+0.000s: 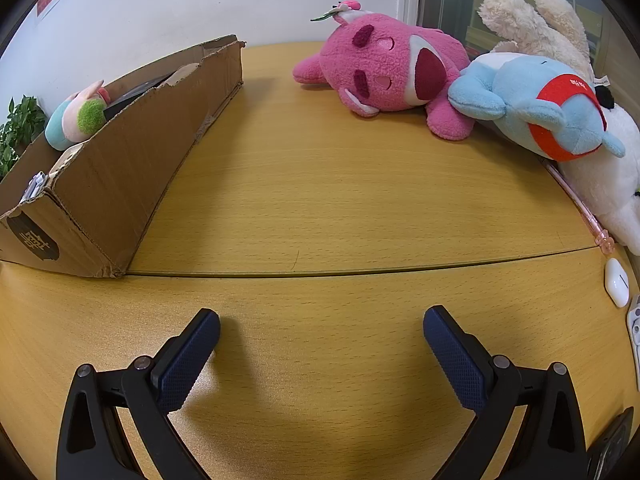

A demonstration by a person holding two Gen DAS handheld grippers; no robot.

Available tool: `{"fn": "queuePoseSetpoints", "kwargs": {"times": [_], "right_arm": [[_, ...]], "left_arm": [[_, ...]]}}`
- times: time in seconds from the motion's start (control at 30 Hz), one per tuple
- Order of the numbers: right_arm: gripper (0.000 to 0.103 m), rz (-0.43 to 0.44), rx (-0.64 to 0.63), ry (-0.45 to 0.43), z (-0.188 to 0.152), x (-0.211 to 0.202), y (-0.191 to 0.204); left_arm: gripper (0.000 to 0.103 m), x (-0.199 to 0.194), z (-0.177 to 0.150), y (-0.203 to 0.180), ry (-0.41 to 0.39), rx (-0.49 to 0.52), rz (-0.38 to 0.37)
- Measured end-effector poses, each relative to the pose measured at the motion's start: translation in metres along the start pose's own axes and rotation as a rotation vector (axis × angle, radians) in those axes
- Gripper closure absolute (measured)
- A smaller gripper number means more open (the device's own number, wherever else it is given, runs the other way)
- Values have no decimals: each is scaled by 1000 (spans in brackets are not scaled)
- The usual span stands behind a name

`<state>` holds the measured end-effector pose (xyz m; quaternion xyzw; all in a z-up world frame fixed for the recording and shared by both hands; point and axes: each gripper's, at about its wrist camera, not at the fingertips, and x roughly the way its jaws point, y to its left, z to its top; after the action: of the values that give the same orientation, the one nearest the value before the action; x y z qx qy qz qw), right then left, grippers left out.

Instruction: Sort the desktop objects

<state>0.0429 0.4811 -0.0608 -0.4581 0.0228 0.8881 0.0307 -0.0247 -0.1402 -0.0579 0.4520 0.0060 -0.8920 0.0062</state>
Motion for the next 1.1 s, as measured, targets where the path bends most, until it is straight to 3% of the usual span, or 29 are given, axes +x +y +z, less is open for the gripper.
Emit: {"fn": "queuePoseSetpoints", "kwargs": {"times": [0.33, 0.53, 0.73, 0.9, 1.1], "right_arm": [[0, 2, -1, -1, -1, 1, -1], [0, 14, -18, 0, 2, 4, -1], [0, 25, -34, 0, 12, 10, -34], [0, -10, 14, -1, 16, 11, -78], [0, 13, -24, 0, 15, 12, -87]], "left_arm": [[0, 5, 7, 0, 2, 6, -4], [0, 7, 10, 13, 4, 68, -59], [0, 3, 4, 33, 4, 78, -67], [0, 6, 7, 55, 4, 14, -17], [0, 8, 8, 55, 4, 20, -17]]}}
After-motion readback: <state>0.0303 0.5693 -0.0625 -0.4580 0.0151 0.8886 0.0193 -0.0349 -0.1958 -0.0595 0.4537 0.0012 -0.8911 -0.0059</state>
